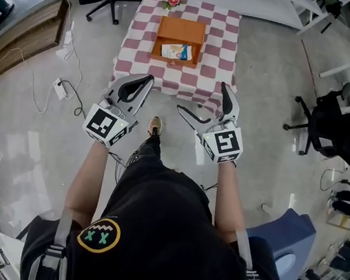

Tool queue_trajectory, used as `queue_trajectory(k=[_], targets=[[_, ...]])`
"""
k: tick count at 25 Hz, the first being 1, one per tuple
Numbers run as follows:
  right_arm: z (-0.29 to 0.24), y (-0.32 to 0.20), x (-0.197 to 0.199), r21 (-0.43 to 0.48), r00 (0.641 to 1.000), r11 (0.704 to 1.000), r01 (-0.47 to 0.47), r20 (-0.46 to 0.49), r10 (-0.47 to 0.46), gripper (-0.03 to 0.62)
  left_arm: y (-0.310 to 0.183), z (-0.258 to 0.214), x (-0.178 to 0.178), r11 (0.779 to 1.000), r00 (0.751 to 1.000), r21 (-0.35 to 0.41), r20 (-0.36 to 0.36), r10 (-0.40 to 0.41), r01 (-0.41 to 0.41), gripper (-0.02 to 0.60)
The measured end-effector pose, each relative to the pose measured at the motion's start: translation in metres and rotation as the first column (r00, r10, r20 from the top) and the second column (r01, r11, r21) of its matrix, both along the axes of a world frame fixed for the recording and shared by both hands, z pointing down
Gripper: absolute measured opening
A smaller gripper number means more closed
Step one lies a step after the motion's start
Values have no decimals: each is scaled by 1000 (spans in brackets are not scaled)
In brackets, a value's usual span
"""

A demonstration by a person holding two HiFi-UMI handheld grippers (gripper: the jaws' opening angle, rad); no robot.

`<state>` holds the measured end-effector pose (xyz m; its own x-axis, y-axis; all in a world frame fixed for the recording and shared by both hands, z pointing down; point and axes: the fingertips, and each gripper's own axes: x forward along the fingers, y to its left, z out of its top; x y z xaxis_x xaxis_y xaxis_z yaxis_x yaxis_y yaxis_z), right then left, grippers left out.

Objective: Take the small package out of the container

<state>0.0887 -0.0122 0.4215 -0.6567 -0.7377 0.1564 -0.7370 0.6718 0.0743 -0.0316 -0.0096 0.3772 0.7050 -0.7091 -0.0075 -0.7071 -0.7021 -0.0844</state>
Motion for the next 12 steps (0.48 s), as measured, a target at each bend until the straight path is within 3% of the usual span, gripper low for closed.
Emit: queue_trajectory(k=[12], targets=[[14, -142, -28, -69, 997, 995, -68, -41, 65, 595, -133, 14, -39, 998, 999, -40, -20, 40, -41, 17]])
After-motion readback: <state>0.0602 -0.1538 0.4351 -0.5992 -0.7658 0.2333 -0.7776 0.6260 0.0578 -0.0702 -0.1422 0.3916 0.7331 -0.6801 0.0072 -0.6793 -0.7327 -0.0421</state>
